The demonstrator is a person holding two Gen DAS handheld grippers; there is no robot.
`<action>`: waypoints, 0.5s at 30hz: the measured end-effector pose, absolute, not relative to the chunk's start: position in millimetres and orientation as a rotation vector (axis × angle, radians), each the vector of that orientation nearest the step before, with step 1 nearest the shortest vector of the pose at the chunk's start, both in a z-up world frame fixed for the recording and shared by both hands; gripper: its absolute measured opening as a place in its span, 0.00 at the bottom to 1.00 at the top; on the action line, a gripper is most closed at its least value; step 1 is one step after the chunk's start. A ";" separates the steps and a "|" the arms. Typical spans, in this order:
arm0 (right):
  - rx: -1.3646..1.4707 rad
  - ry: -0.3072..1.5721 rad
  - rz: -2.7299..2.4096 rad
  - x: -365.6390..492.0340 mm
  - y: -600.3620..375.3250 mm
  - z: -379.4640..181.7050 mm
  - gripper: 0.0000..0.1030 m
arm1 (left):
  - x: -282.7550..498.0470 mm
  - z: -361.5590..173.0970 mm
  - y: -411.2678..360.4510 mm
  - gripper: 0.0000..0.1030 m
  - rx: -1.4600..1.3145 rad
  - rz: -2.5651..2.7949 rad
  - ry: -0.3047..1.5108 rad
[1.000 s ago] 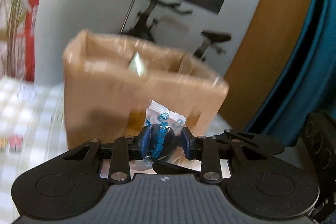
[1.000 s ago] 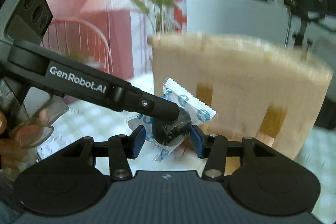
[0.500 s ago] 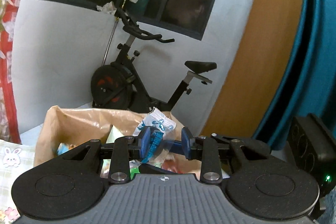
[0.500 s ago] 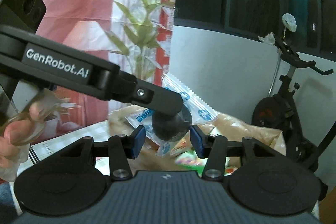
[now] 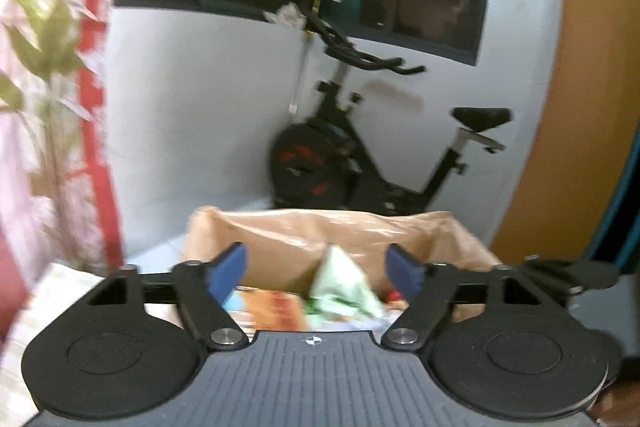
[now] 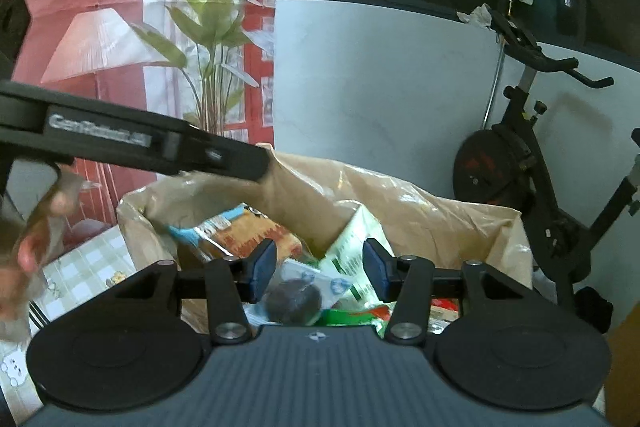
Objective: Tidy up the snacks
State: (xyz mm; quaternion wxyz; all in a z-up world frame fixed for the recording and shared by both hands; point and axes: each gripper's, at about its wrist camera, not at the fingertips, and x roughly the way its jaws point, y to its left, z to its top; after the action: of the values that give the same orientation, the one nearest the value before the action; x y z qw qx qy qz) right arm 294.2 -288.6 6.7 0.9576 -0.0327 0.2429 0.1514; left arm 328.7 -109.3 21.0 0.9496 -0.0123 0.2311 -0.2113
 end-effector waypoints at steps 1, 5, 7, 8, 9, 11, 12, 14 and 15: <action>-0.067 0.495 0.295 292.5 -290.1 7.2 0.63 | 323.5 26.3 -106.0 0.84 -0.027 -0.408 0.471; -0.024 0.487 0.276 280.4 -296.6 15.5 0.82 | 309.3 39.2 -90.8 0.88 -0.021 -0.378 0.451; -0.013 0.475 0.262 272.0 -296.3 21.0 0.89 | 302.7 44.3 -92.7 0.90 0.020 -0.359 0.426; -0.013 0.470 0.253 268.6 -295.4 23.9 0.91 | 298.0 46.9 -94.2 0.91 0.052 -0.336 0.409; -0.014 0.465 0.243 264.1 -295.4 26.6 0.93 | 294.6 48.2 -96.9 0.91 0.077 -0.306 0.391; -0.012 0.442 0.216 254.4 -294.5 32.8 0.96 | 283.8 54.7 -97.1 0.92 0.116 -0.256 0.356; -0.003 0.429 0.198 249.1 -294.7 36.0 0.99 | 277.1 57.4 -97.1 0.93 0.131 -0.239 0.340; 0.023 0.413 0.152 239.4 -295.7 42.7 1.00 | 264.2 62.4 -98.6 0.94 0.169 -0.210 0.312; 0.033 0.408 0.135 235.3 -297.1 46.0 1.00 | 257.3 64.0 -99.0 0.94 0.187 -0.200 0.299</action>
State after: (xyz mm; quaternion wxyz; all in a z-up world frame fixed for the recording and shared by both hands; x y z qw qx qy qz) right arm 235.3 -297.1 46.0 0.9769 0.0162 0.2024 0.0672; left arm 257.3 -99.0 64.0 0.9795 0.0931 0.1487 -0.0991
